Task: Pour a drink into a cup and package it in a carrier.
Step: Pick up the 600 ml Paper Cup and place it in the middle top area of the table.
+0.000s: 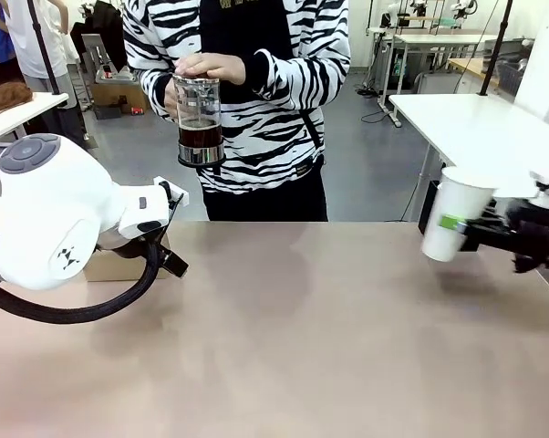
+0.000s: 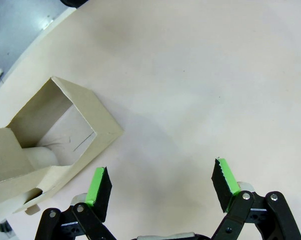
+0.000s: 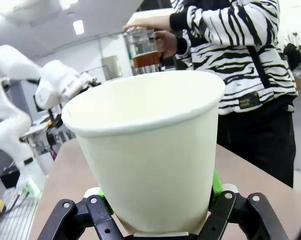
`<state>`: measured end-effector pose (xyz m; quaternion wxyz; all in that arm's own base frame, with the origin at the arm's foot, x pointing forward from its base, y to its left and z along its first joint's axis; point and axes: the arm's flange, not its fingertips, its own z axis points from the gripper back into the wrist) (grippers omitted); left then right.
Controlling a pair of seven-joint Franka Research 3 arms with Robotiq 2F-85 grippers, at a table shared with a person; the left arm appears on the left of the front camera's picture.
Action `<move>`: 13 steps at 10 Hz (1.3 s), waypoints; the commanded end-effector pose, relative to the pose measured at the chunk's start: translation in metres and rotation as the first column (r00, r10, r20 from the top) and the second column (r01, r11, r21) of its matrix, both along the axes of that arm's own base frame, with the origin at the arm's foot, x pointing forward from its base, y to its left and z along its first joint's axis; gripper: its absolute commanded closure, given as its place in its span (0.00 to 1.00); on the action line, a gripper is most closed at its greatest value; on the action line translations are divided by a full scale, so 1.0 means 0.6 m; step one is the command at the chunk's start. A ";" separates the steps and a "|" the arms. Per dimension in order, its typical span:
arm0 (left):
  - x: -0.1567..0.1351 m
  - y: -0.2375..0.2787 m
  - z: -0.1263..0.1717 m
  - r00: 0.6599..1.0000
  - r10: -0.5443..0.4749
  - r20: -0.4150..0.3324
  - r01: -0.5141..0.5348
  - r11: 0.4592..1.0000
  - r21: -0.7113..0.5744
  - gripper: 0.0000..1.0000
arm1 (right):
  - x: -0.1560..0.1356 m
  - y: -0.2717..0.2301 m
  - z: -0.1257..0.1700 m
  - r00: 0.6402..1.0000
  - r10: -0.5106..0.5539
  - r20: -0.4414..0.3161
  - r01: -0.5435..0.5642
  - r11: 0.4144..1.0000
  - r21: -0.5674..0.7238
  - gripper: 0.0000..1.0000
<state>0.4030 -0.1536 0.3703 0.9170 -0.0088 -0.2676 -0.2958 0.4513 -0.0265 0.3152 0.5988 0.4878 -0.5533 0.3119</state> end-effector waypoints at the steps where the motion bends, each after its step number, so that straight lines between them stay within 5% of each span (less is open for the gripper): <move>1: 0.000 0.002 0.000 1.000 0.002 -0.001 -0.002 1.000 -0.003 0.00 | 0.020 0.111 0.016 0.995 -0.088 -0.037 0.088 0.996 -0.004 0.20; 3: 0.000 0.002 0.000 1.000 0.002 -0.001 -0.002 1.000 -0.003 0.00 | 0.063 0.197 -0.004 0.971 -0.239 -0.006 0.239 0.971 0.013 0.20; 6: 0.000 0.002 0.000 1.000 0.002 -0.001 -0.002 1.000 -0.003 0.00 | 0.123 0.278 -0.062 0.946 -0.311 0.089 0.312 0.950 0.007 0.20; 9: 0.000 0.002 0.000 1.000 0.002 -0.001 -0.002 1.000 -0.003 0.00 | 0.165 0.299 -0.110 0.934 -0.315 0.169 0.326 0.945 -0.041 0.20; 13: 0.000 0.002 0.000 1.000 0.002 -0.001 -0.002 1.000 -0.003 0.00 | 0.193 0.292 -0.133 0.938 -0.294 0.182 0.305 0.952 -0.033 0.20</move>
